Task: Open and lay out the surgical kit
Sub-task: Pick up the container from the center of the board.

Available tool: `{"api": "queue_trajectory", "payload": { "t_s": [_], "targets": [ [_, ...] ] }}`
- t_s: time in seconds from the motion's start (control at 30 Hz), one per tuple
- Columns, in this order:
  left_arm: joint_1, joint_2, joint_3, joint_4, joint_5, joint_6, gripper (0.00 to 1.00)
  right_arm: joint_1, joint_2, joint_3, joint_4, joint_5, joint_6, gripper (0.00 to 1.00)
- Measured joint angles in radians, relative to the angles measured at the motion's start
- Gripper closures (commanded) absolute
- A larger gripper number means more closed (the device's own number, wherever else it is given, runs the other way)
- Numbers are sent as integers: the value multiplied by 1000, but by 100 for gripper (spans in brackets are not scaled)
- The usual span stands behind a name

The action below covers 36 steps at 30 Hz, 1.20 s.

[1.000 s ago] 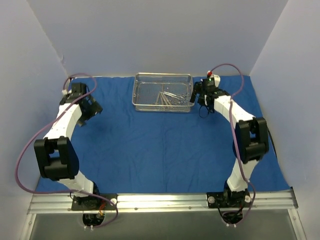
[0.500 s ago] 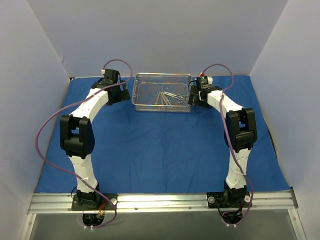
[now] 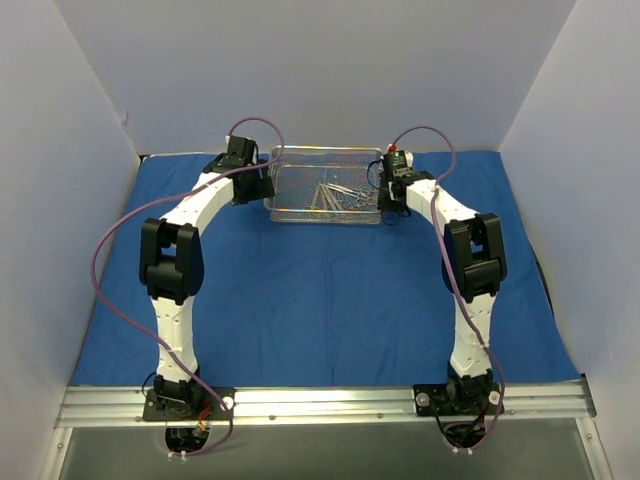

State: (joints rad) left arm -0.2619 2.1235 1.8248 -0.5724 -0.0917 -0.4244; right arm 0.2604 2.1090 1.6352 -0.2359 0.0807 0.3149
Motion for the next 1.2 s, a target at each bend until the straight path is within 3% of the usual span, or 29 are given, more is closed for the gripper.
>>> {"api": "queue_trajectory", "payload": {
  "t_s": [0.07,0.27,0.67,0.77,1.0,1.2],
  "targets": [
    [-8,18,9,2,3,0,26,4,1,0,2,0,-3,88],
    [-31,53,18,0,3,14,39,6,1,1,6,3,8,96],
    [-31,143,121,-7,-8,33,58,8,1,1,9,4,-2,100],
    [-31,166,130,-9,-8,37,65,8,2,1,10,5,-3,100],
    [-39,183,137,-19,-1,59,97,9,5,1,26,9,-3,100],
    [-40,194,155,-30,-3,68,98,9,6,1,31,25,-6,100]
  ]
}}
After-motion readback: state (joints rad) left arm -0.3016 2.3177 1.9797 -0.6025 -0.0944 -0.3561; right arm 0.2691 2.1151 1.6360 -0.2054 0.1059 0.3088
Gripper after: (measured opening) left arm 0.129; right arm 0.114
